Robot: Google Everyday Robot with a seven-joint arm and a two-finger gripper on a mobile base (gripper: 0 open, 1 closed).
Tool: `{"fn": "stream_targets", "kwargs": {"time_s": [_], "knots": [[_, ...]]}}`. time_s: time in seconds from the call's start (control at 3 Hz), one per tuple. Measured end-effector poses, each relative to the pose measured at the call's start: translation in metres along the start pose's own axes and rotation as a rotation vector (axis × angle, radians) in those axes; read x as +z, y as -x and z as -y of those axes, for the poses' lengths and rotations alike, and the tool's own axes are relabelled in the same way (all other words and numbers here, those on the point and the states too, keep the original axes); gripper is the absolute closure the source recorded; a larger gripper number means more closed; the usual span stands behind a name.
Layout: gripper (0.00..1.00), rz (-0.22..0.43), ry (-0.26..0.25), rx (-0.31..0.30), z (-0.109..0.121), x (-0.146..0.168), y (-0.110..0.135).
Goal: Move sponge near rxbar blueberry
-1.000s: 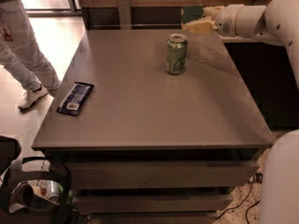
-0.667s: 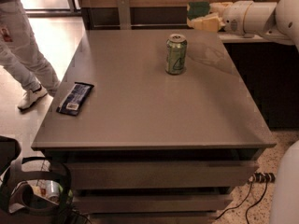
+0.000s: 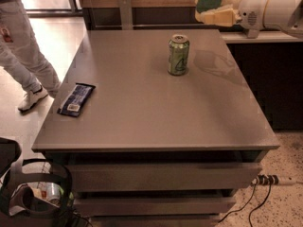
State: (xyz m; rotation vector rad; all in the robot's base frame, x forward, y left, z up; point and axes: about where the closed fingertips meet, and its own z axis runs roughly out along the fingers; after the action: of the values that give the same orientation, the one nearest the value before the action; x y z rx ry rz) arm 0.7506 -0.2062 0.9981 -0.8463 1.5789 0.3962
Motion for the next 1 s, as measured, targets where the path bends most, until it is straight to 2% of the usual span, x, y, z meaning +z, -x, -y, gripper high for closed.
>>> {"fn": "stream_targets", "kwargs": {"time_s": [0.33, 1.0], "knots": [[1.0, -0.012, 0.038, 0.009, -0.033, -0.022, 0.01], [1.0, -0.021, 0.156, 0.011, -0.102, -0.03, 0.015]]}}
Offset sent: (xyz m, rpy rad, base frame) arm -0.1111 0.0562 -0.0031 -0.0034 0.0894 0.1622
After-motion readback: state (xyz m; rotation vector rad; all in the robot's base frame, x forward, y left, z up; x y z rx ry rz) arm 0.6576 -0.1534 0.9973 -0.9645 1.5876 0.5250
